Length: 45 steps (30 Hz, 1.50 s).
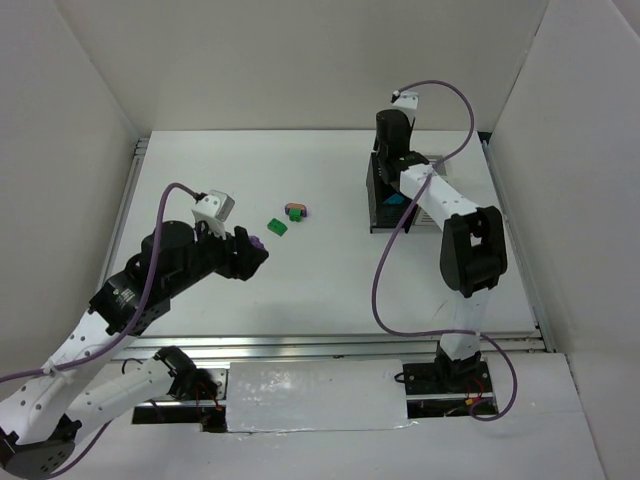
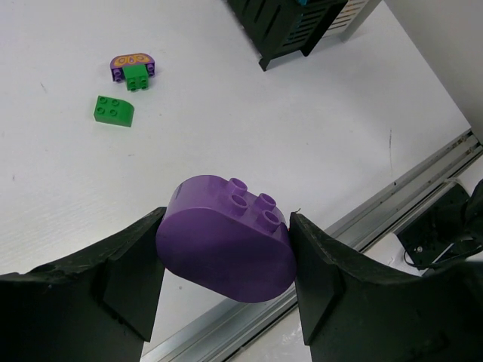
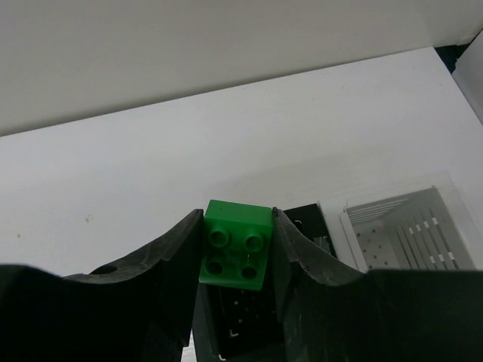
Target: Sort the legos into containers by color
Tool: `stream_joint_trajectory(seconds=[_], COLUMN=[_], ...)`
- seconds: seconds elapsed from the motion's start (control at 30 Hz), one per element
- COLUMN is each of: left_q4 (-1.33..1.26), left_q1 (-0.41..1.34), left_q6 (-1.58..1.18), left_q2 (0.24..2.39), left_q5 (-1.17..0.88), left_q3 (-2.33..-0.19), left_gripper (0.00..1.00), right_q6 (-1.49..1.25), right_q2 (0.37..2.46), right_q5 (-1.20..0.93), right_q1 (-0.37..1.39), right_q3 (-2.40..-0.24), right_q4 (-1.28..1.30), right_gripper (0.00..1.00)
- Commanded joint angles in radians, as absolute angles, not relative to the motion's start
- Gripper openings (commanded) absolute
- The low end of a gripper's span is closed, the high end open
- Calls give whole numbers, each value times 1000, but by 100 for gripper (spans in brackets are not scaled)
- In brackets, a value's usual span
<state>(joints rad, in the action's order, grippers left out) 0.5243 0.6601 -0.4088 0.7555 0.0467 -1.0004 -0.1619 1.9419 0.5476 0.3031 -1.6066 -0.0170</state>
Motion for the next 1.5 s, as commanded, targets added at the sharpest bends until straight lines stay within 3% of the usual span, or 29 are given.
stream_joint_trajectory(seconds=[0.0, 0.17, 0.23, 0.27, 0.3, 0.33, 0.4, 0.5, 0.83, 0.97, 1.0, 1.07, 1.13, 1.33, 1.47], left_q4=[499, 494, 495, 497, 499, 502, 506, 508, 469, 430, 360, 278, 229, 155, 60], left_q1=[666, 666, 666, 666, 666, 666, 666, 666, 666, 666, 666, 666, 664, 664, 653], left_q6=[-374, -371, -371, -374, -374, -374, -380, -383, -419, -492, -492, -457, -433, -315, -255], left_q2=[753, 750, 753, 753, 756, 764, 773, 790, 811, 831, 833, 833, 845, 877, 870], left_q5=[38, 40, 43, 44, 46, 45, 49, 45, 58, 83, 14, -78, -138, -131, -214], left_q3=[-1003, -1005, -1006, -1006, -1006, -1009, -1014, -1019, -1045, -1106, -1103, -1089, -1094, -1083, -1023], left_gripper=[0, 0, 0, 0, 0, 0, 0, 0, 0, 0, 0, 0, 0, 0, 0], right_q6=[-146, -152, -152, -156, -156, -158, -167, -167, -221, -303, -322, -395, -451, -514, -488], right_q2=[1968, 1954, 1948, 1941, 1934, 1928, 1921, 1917, 1843, 1677, 1648, 1562, 1516, 1318, 1318], right_q5=[584, 584, 584, 578, 571, 568, 572, 578, 474, -52, -286, -504, -670, -505, -463], right_q1=[295, 295, 295, 295, 295, 295, 295, 295, 293, 293, 293, 293, 307, 470, 581], right_q3=[-1651, -1615, -1605, -1598, -1588, -1568, -1559, -1554, -1552, -1557, -1518, -1454, -1384, -1367, -1478], right_q4=[-49, -64, -66, -66, -74, -78, -80, -75, 41, 213, 222, 175, 167, 354, 491], right_gripper=[11, 20, 34, 55, 55, 67, 77, 85, 86, 87, 88, 100, 99, 100, 100])
